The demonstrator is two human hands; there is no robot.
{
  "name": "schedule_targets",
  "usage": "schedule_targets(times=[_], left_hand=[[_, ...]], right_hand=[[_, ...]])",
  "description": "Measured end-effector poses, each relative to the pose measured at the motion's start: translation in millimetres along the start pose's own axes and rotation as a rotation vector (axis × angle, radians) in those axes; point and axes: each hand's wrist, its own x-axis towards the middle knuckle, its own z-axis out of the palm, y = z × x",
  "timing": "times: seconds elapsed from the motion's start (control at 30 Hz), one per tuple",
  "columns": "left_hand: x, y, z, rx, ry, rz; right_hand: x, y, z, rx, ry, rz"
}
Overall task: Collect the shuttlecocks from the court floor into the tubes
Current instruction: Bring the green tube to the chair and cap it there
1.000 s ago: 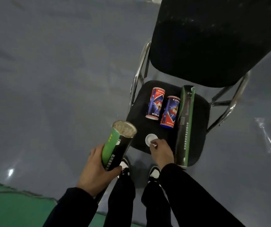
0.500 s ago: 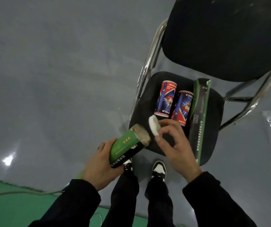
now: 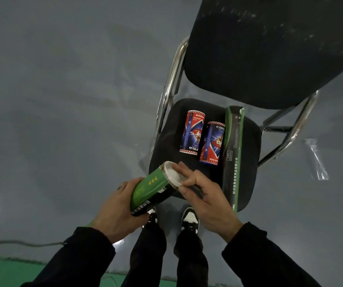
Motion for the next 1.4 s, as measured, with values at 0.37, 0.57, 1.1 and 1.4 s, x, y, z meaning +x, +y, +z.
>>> schedule_targets(times=[0.37, 0.57, 1.1, 1.4], left_hand=[[6.8, -8.4, -0.6, -0.086, -0.088, -0.036], [2.3, -15.4, -3.7, -0.022, -0.107, -0.035], [-11.5, -0.2, 5.8, -0.024, -0.066, -0.006], [-18.3, 0.1, 32.9, 0.081, 0.01, -0.063]], right_hand=[[10.4, -2.4, 5.5, -0.044, 0.046, -0.002], [14.9, -7.6, -6.6, -0.416, -0.029, -0.033], [-12.1, 10.6, 14.8, -0.24, 0.063, -0.017], [-2.9, 15.6, 20.1, -0.299, 0.129, 0.139]])
